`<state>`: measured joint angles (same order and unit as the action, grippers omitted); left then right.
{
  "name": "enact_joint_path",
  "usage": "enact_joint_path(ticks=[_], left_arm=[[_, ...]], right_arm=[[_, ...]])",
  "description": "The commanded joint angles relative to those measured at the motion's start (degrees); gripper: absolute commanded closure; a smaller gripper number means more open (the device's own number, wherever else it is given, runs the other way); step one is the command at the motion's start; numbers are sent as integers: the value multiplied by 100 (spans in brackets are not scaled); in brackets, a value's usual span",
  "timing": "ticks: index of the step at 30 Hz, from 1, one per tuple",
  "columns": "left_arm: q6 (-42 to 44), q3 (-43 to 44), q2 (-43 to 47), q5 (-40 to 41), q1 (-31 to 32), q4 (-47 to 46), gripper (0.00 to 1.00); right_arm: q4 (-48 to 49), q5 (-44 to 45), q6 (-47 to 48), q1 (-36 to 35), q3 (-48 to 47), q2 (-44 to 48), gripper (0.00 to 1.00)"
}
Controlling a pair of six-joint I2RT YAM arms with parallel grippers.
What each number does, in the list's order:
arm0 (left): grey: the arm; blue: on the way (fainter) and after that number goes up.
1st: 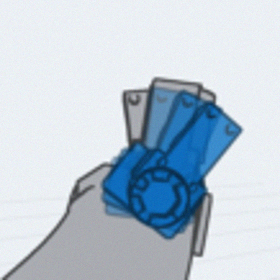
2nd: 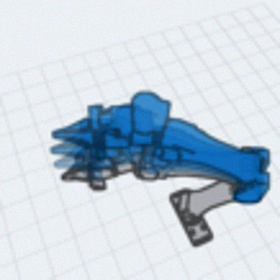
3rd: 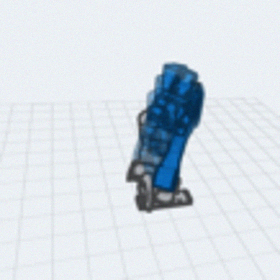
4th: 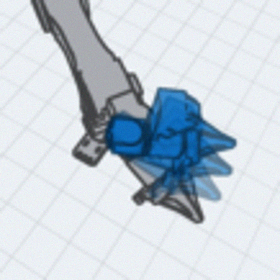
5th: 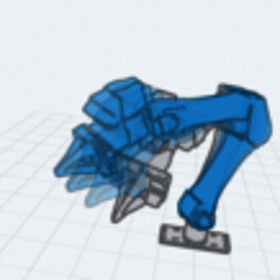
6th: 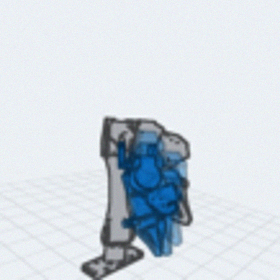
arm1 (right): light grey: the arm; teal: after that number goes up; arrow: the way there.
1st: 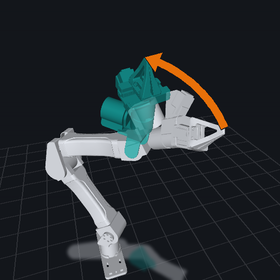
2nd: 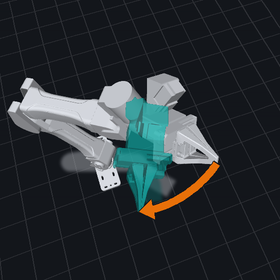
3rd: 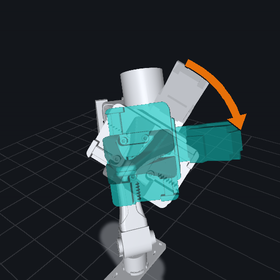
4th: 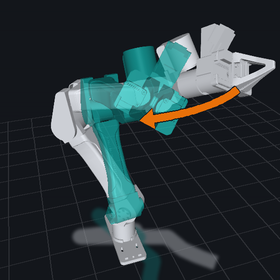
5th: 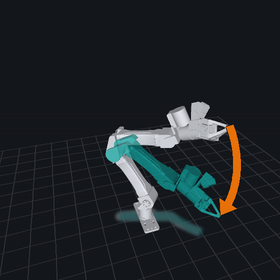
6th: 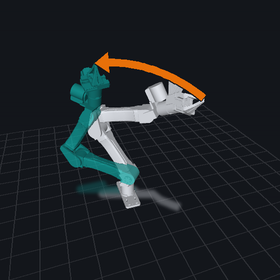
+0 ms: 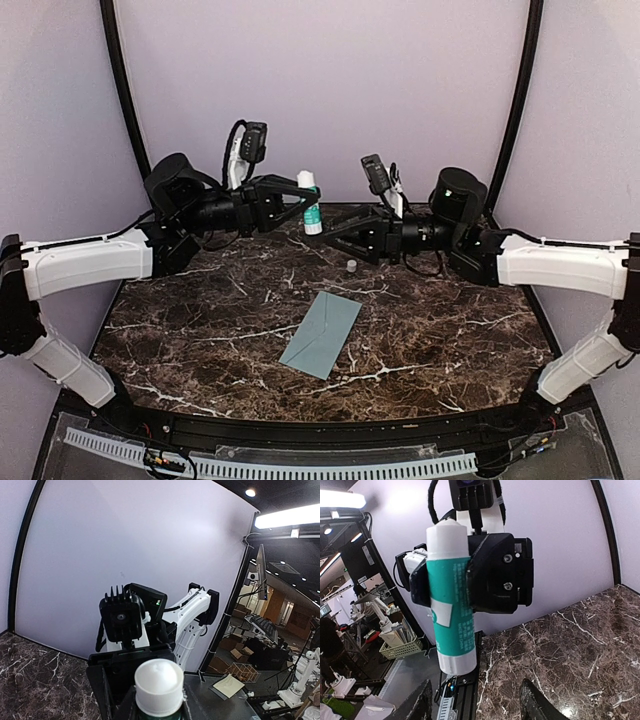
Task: Place the letter into the envelope and seal it
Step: Screw the solid glue.
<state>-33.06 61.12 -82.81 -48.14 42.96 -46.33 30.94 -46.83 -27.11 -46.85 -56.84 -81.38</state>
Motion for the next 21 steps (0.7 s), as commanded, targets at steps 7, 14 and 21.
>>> enact_joint_path(ticks=[7, 14, 21], left_arm=[[-84, 119, -16, -386, -1, -337, 100], [-82, 109, 0, -382, 2, -346, 100], [32, 63, 60, -298, 2, -212, 100]], right_arm=[[672, -423, -122, -305, -547, -376, 54], [824, -567, -232, -386, -683, -574, 65], [835, -430, -236, -397, -634, -553, 87]])
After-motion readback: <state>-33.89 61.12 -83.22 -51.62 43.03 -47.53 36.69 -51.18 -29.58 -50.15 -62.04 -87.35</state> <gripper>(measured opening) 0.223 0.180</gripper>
